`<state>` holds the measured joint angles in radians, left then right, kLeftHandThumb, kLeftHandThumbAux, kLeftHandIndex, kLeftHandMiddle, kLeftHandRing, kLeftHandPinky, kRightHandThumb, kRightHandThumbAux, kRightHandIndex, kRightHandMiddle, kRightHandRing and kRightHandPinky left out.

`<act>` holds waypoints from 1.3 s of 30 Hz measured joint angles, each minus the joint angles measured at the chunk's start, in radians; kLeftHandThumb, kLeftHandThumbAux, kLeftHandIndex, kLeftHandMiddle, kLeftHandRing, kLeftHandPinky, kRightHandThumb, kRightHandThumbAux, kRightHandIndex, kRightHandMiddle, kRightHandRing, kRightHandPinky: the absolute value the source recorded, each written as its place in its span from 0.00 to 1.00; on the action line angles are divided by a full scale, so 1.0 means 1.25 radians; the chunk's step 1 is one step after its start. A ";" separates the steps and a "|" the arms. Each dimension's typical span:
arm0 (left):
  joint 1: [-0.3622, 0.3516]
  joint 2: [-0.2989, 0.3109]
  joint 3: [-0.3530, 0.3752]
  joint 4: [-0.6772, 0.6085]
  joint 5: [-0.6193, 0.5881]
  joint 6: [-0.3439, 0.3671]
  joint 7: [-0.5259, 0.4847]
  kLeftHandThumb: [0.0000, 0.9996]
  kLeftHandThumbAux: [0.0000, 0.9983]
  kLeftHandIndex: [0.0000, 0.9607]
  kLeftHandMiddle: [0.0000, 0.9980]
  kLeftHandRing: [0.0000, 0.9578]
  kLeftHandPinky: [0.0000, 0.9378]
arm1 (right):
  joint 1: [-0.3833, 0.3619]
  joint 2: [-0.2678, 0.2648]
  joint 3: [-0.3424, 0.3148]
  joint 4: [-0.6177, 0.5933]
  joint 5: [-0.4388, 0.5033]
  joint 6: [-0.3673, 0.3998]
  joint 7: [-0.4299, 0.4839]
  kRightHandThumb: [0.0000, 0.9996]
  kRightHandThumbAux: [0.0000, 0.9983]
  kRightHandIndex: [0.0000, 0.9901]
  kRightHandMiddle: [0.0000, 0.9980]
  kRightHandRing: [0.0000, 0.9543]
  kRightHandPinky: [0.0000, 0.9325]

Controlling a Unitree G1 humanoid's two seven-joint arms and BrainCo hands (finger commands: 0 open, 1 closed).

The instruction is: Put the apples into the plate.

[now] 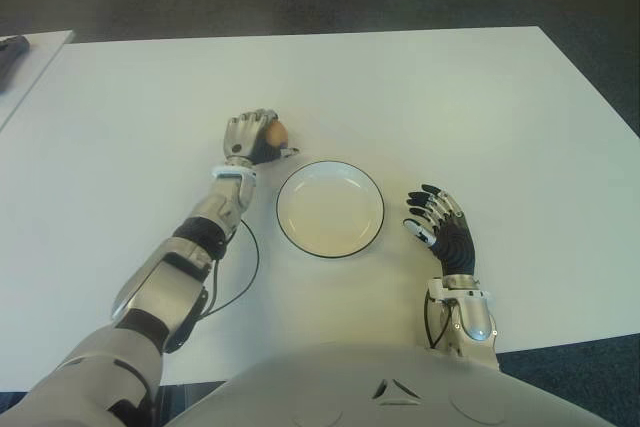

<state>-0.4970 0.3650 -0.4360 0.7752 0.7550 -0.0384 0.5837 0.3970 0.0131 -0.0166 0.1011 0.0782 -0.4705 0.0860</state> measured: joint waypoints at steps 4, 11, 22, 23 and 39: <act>0.012 0.031 0.030 -0.114 0.001 0.016 -0.018 0.98 0.69 0.48 0.83 0.82 0.47 | 0.000 -0.001 -0.002 0.001 0.000 0.000 0.002 0.68 0.76 0.23 0.36 0.35 0.34; 0.019 0.066 0.063 -0.254 0.010 0.026 -0.034 1.00 0.68 0.48 0.84 0.83 0.47 | -0.003 0.000 -0.002 0.003 0.001 0.000 0.005 0.68 0.76 0.24 0.36 0.34 0.35; 0.042 0.095 0.097 -0.505 0.068 0.075 -0.119 0.91 0.69 0.47 0.88 0.88 0.61 | -0.008 0.001 -0.005 0.009 0.002 -0.003 0.005 0.66 0.75 0.26 0.34 0.34 0.37; 0.043 0.095 0.098 -0.529 0.073 0.078 -0.126 0.88 0.69 0.47 0.89 0.89 0.66 | -0.009 0.001 -0.005 0.011 0.002 -0.003 0.005 0.66 0.75 0.26 0.34 0.35 0.38; 0.121 0.014 0.066 -0.711 0.132 0.106 -0.217 0.75 0.69 0.46 0.90 0.90 0.89 | -0.016 0.001 -0.003 0.022 -0.007 -0.017 0.004 0.60 0.76 0.27 0.33 0.35 0.39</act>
<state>-0.3461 0.3821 -0.3532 -0.1136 0.9203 0.0939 0.3126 0.3766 0.0139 -0.0204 0.1288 0.0695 -0.4922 0.0907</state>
